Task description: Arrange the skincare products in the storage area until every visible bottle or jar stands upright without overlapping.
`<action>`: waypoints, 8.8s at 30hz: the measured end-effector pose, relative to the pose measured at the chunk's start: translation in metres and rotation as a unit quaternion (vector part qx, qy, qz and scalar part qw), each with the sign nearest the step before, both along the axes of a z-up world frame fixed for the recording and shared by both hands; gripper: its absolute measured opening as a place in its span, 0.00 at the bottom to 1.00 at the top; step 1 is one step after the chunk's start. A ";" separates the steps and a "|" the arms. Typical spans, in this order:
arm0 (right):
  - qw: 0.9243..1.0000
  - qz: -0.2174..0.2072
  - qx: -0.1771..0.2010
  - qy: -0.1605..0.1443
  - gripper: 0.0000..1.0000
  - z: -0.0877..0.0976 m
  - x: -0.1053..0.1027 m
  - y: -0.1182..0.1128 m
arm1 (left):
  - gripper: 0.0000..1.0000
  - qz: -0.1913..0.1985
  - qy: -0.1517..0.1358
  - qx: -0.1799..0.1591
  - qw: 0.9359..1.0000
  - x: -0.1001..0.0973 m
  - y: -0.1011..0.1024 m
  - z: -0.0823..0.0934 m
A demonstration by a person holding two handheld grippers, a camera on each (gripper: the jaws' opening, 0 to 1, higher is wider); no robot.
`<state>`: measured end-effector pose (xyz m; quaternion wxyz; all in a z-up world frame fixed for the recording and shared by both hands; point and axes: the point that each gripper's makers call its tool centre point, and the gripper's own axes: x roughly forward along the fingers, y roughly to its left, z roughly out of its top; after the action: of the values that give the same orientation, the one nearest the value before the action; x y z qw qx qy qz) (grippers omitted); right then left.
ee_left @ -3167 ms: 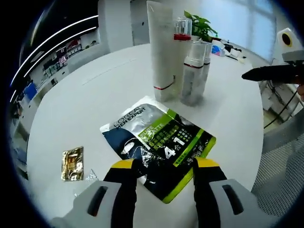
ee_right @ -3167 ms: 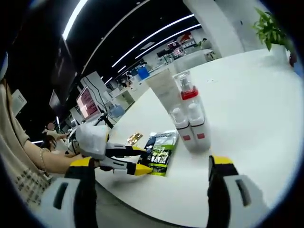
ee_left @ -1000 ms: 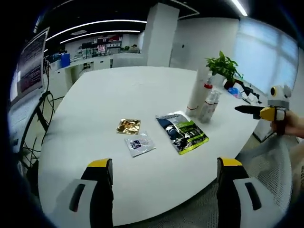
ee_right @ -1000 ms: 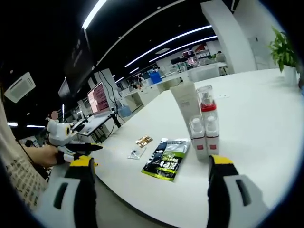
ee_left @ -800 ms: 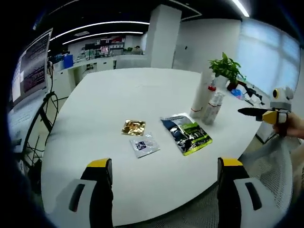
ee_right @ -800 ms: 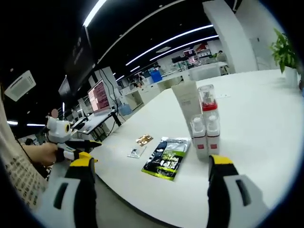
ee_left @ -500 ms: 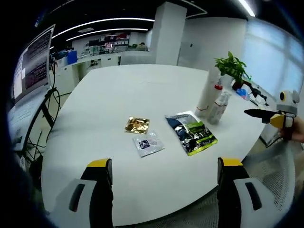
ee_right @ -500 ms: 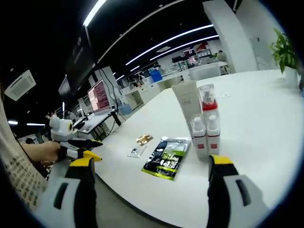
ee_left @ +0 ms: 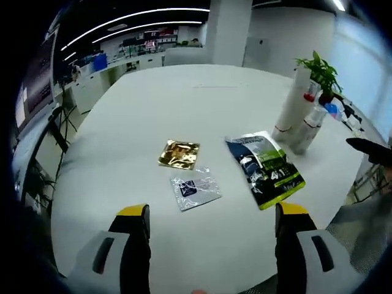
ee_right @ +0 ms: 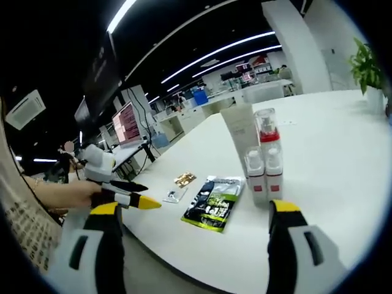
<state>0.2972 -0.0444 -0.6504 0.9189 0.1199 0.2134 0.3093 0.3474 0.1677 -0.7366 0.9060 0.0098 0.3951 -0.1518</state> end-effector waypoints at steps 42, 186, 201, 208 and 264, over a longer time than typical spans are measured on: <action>1.000 -0.021 0.001 0.016 0.96 -0.006 0.004 -0.006 | 0.38 0.055 0.054 0.017 0.997 0.023 -0.001 -0.019; 0.998 -0.053 -0.027 0.016 0.97 -0.010 0.009 -0.018 | 0.37 -0.102 0.093 0.089 0.986 0.102 0.012 -0.035; 0.998 -0.049 -0.028 0.021 0.96 -0.012 0.009 -0.017 | 0.35 -0.016 0.120 0.052 0.991 0.100 0.013 -0.027; 0.998 -0.050 -0.025 0.019 0.96 -0.010 0.009 -0.017 | 0.34 0.033 0.107 0.023 0.993 0.097 -0.003 -0.019; 0.999 -0.041 -0.034 0.004 0.99 -0.007 0.008 -0.014 | 0.58 0.016 0.025 -0.042 0.999 0.067 -0.024 0.016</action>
<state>0.3054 -0.0585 -0.6578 0.9337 0.0985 0.2223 0.2629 0.4140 0.1433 -0.7205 0.8977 -0.0387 0.4111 -0.1536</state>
